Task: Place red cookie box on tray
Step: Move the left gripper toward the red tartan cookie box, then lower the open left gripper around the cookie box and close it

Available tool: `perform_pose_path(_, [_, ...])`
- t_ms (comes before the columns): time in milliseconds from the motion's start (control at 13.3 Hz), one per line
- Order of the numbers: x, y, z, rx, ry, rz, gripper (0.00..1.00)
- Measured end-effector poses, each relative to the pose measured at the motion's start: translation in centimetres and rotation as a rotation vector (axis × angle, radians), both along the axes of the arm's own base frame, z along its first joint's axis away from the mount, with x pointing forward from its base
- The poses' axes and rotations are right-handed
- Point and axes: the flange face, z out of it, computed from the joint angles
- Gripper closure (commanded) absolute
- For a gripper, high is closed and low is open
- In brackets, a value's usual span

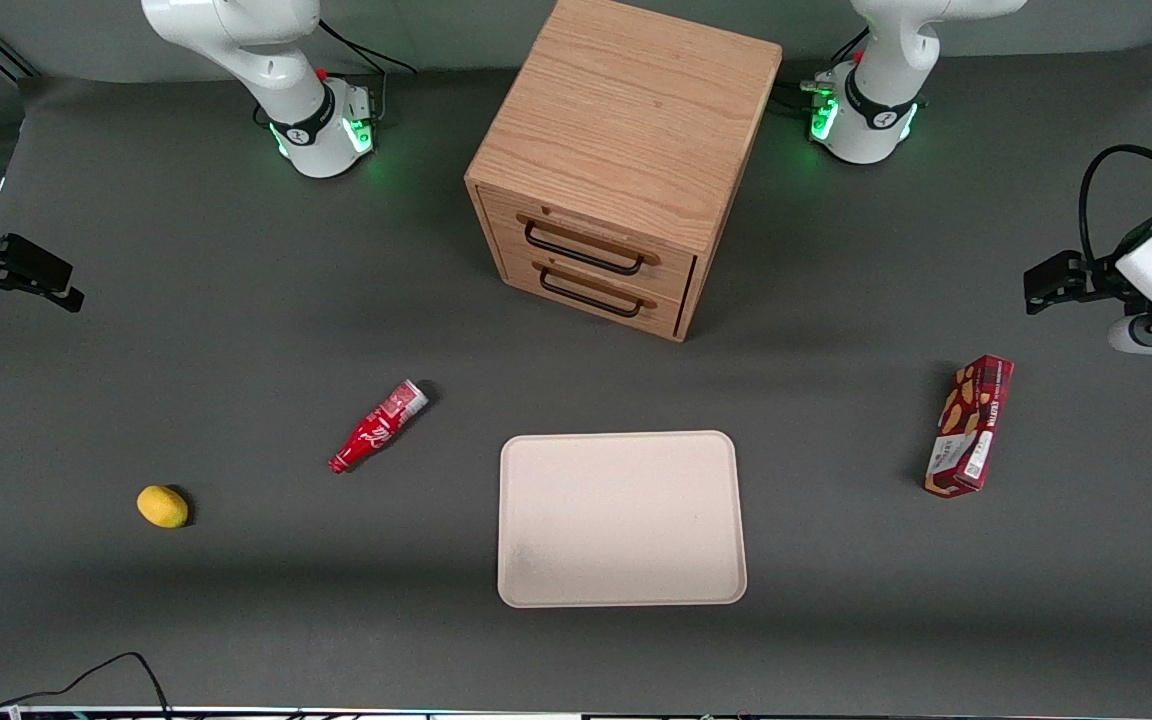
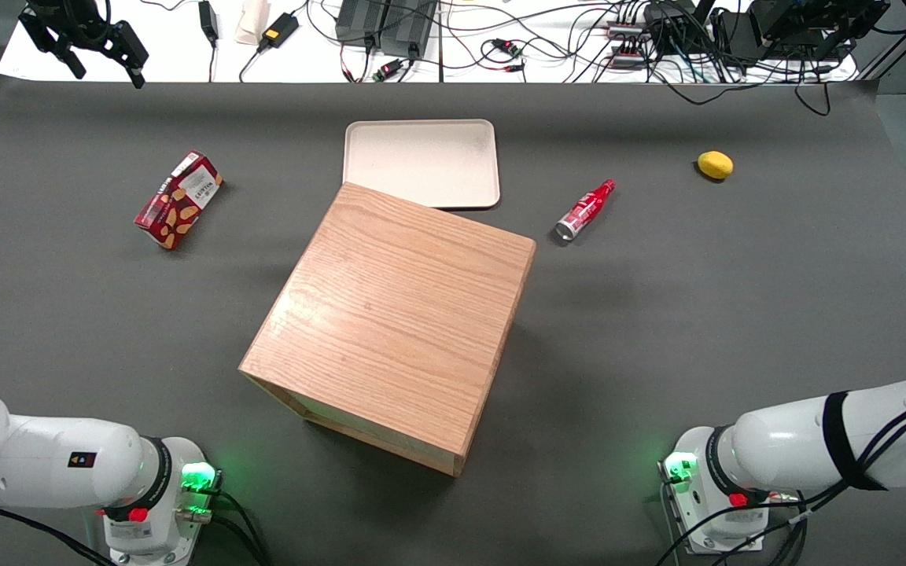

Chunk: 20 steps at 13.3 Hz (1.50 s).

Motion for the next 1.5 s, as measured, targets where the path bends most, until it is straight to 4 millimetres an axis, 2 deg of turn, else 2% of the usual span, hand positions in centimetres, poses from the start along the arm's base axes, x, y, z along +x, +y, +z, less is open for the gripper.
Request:
perform_pose_path(600, [0.1, 0.4, 0.0, 0.011, -0.002, 0.015, 0.0])
perform_pose_path(750, [0.4, 0.9, -0.7, 0.017, 0.007, 0.022, 0.0])
perform_pose_path(900, [1.4, 2.0, -3.2, 0.013, 0.004, 0.04, 0.0])
perform_pose_path(1200, [2.7, 4.9, -10.7, -0.011, -0.02, -0.005, 0.0])
perform_pose_path(1500, [3.2, 5.8, -18.1, -0.017, -0.066, -0.119, 0.0])
